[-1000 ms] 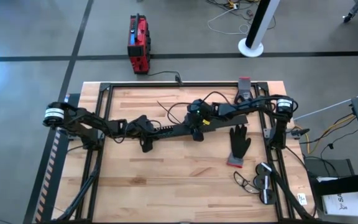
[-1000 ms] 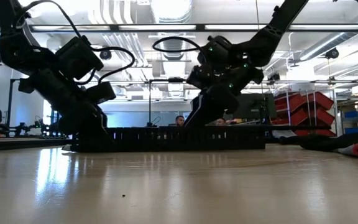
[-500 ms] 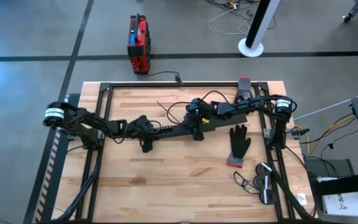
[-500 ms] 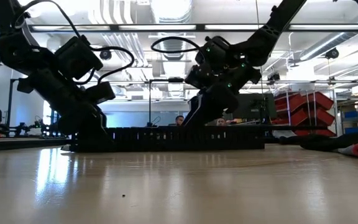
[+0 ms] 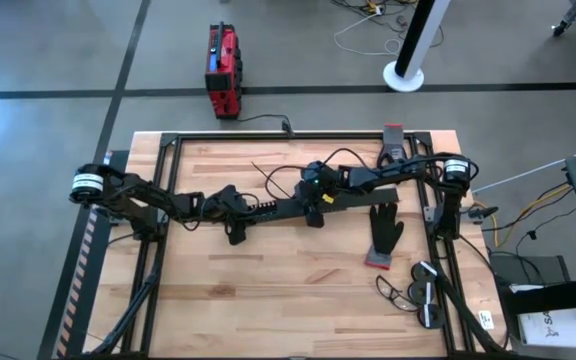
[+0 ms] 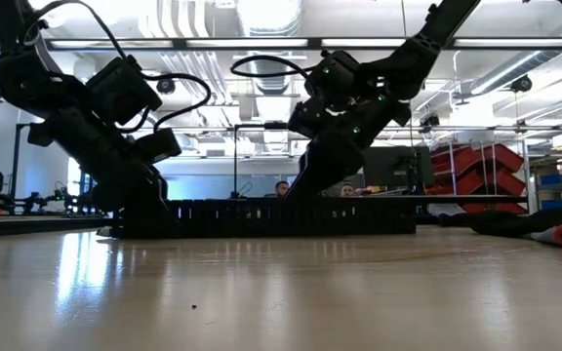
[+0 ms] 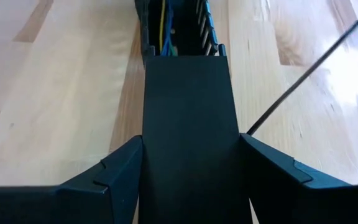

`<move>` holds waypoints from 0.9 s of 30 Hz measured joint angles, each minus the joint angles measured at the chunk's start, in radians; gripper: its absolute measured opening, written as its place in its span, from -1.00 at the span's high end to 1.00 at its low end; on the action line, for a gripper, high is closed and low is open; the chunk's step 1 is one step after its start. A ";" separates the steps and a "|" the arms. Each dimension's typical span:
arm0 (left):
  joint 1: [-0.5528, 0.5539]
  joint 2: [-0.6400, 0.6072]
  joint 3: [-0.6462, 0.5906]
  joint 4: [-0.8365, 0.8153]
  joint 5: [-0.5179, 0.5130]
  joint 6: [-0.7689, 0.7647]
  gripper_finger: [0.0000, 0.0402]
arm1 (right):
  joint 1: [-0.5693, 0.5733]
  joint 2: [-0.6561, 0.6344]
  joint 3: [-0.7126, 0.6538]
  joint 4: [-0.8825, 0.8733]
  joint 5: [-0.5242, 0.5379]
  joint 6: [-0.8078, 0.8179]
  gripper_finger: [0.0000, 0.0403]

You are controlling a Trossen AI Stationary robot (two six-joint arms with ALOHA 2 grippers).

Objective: Ziptie cables
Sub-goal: Close the black cable duct

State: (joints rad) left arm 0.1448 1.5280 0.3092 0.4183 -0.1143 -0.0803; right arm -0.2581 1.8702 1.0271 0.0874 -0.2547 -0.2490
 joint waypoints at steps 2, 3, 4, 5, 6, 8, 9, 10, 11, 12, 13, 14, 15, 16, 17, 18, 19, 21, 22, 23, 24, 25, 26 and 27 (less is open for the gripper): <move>0.000 0.000 0.000 0.000 0.001 0.000 -0.10 | -0.002 -0.001 0.001 -0.008 0.017 0.008 -0.08; 0.000 0.000 0.000 0.001 0.002 0.001 -0.09 | -0.002 -0.001 0.001 -0.009 0.019 0.015 -0.08; 0.000 0.000 0.000 0.001 0.002 0.000 -0.08 | -0.003 -0.001 0.001 -0.009 0.020 0.022 -0.08; 0.000 0.000 0.000 0.001 0.003 0.000 -0.07 | -0.003 -0.001 0.002 -0.011 0.017 0.025 -0.08; 0.000 0.000 0.001 0.001 0.004 0.000 -0.07 | -0.004 -0.001 0.002 -0.015 -0.001 0.024 -0.08; 0.000 0.000 0.001 0.003 0.009 -0.002 -0.08 | -0.007 0.000 0.002 -0.019 -0.093 0.017 -0.08; 0.000 0.000 0.001 0.004 0.011 -0.004 -0.09 | -0.006 0.001 0.002 -0.018 -0.116 0.017 -0.08; 0.000 0.000 0.000 0.005 0.015 -0.004 -0.10 | 0.000 0.001 0.002 -0.020 -0.115 0.016 -0.08; 0.000 0.000 -0.001 0.005 0.016 -0.004 -0.11 | 0.004 0.001 0.002 -0.025 -0.105 0.007 -0.08; 0.000 0.000 -0.002 0.005 0.016 -0.004 -0.11 | 0.007 0.001 0.002 -0.027 -0.089 -0.001 -0.08; 0.000 0.000 -0.002 0.005 0.016 -0.004 -0.11 | 0.009 0.000 0.002 -0.027 -0.065 -0.002 -0.08; 0.000 0.000 -0.002 0.005 0.016 -0.004 -0.10 | 0.012 0.000 0.002 -0.027 -0.028 0.000 -0.08; -0.001 0.000 -0.002 0.005 0.015 -0.005 -0.08 | 0.013 -0.001 0.002 -0.027 -0.001 0.005 -0.08; -0.001 0.000 -0.002 0.005 0.015 -0.004 -0.07 | 0.013 -0.002 0.002 -0.024 0.010 0.017 -0.08; -0.001 0.000 -0.002 0.005 0.015 -0.005 -0.07 | 0.010 -0.002 0.002 -0.021 0.012 0.030 -0.08; -0.001 0.000 -0.002 0.005 0.015 -0.005 -0.07 | 0.008 -0.001 0.002 -0.017 0.013 0.048 -0.08; -0.002 0.000 -0.002 0.005 0.016 -0.005 -0.07 | 0.006 -0.001 0.002 -0.016 0.013 0.057 -0.08; -0.003 0.000 -0.003 0.006 0.015 -0.007 -0.10 | 0.002 -0.001 0.002 -0.020 0.017 0.073 -0.08; -0.003 0.000 -0.003 0.006 0.015 -0.008 -0.11 | 0.000 -0.001 0.002 -0.024 0.019 0.075 -0.08; -0.003 0.000 -0.003 0.007 0.015 -0.008 -0.11 | -0.002 -0.002 0.003 -0.031 0.023 0.082 -0.08; -0.005 0.000 -0.003 0.008 0.016 -0.008 -0.11 | -0.003 -0.003 0.003 -0.039 0.022 0.089 -0.08; -0.005 0.000 -0.003 0.008 0.015 -0.008 -0.11 | -0.003 -0.004 0.003 -0.048 0.023 0.095 -0.08; -0.005 0.000 -0.003 0.008 0.015 -0.007 -0.10 | -0.003 -0.004 0.004 -0.055 0.024 0.099 -0.08; -0.005 0.000 -0.003 0.009 0.015 -0.005 -0.09 | -0.003 -0.005 0.005 -0.061 0.028 0.101 -0.08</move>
State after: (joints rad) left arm 0.1398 1.5280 0.3058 0.4273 -0.0989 -0.0857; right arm -0.2615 1.8654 1.0317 0.0265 -0.2270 -0.1478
